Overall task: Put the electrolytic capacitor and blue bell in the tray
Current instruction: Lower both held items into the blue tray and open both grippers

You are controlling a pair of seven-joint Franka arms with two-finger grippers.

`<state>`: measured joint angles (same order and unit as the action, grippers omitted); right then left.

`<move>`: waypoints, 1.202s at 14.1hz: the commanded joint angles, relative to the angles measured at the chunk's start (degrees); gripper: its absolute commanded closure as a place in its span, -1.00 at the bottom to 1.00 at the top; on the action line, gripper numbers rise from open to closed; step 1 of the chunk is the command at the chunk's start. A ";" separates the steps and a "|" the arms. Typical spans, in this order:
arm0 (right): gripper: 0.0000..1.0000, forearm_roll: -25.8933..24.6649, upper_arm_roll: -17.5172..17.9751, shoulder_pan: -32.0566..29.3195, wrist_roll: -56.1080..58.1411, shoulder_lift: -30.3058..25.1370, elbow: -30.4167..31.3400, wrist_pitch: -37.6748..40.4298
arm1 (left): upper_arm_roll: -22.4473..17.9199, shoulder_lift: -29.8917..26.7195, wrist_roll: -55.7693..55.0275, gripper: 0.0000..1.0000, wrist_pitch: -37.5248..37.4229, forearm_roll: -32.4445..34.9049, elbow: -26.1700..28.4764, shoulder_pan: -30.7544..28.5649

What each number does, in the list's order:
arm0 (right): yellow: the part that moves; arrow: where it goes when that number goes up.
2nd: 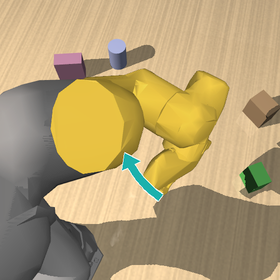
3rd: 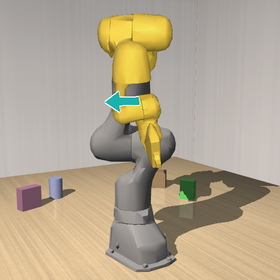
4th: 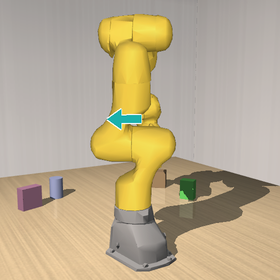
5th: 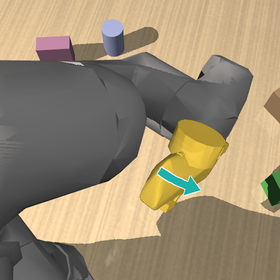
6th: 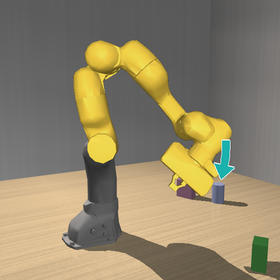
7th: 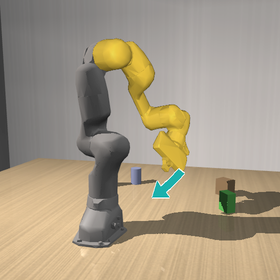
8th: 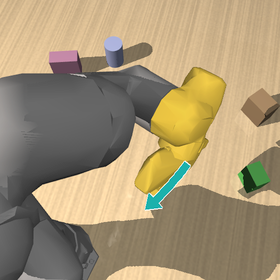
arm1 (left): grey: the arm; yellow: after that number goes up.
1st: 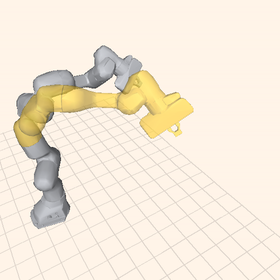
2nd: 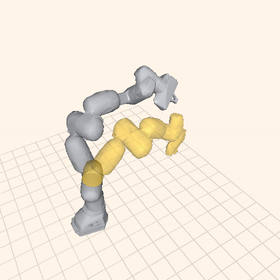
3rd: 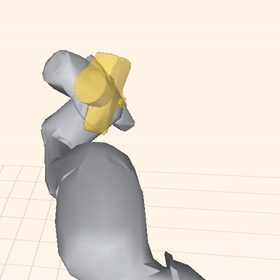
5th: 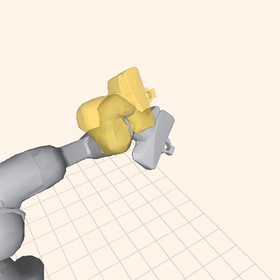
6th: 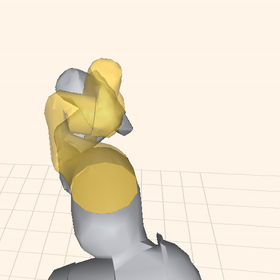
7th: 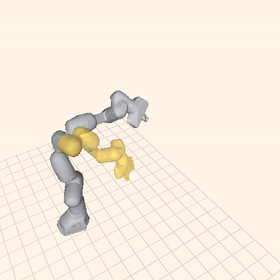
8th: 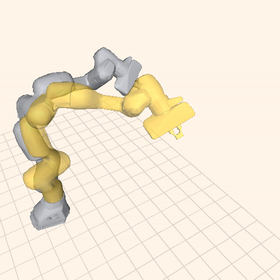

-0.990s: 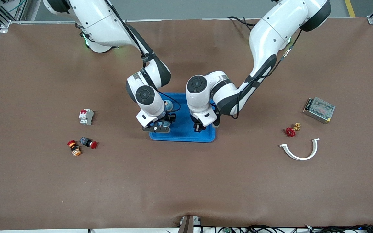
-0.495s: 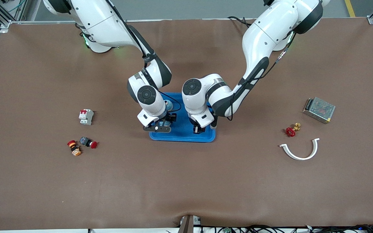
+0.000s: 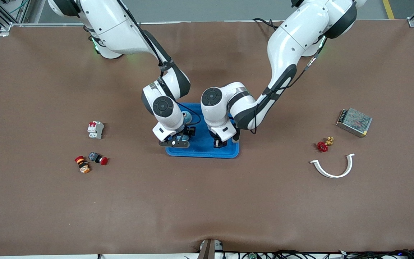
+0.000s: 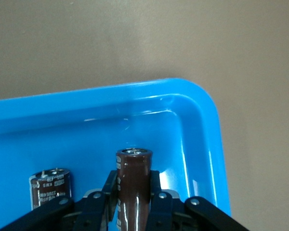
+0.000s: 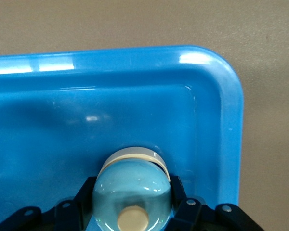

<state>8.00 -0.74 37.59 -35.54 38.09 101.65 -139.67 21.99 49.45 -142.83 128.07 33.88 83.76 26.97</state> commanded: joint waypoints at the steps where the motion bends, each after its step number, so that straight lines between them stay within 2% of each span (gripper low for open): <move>1: -0.12 -0.62 -0.84 1.08 -1.20 -0.12 0.31 -0.69 | -0.80 0.83 -0.61 1.00 -0.71 -1.01 -2.11 1.33; 2: -0.70 -0.62 -0.84 1.08 -1.20 -0.12 0.31 -0.69 | -0.89 0.83 -0.61 1.00 -0.71 -1.01 -2.11 1.33; 3: -1.00 -0.62 -0.84 1.08 -1.20 -0.12 0.31 -0.69 | -0.89 0.83 -0.61 1.00 -0.71 -1.01 -2.19 1.33; 8: -1.00 -0.71 -0.84 1.17 -1.02 -1.52 0.30 0.71 | -0.89 0.83 0.79 1.00 -0.71 0.13 -2.02 1.33; 9: -1.00 -0.97 -0.84 0.82 -1.02 -3.18 0.31 3.33 | -0.89 0.83 2.27 -0.98 -0.71 0.39 -2.02 1.33; 15: -1.00 -1.85 -0.84 -0.50 -0.41 -14.43 0.22 17.92 | -0.89 -0.14 3.25 -1.00 -1.76 0.13 -2.02 1.42; 17: -1.00 -1.85 -0.84 -1.81 2.30 -19.44 0.22 24.24 | -0.20 -1.36 5.35 -1.00 -5.62 -0.40 -2.11 0.54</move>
<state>7.36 -1.87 37.31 -34.99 24.08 100.27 -119.85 21.90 49.52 -139.97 126.12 33.91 82.41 27.37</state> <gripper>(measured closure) 0.000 0.000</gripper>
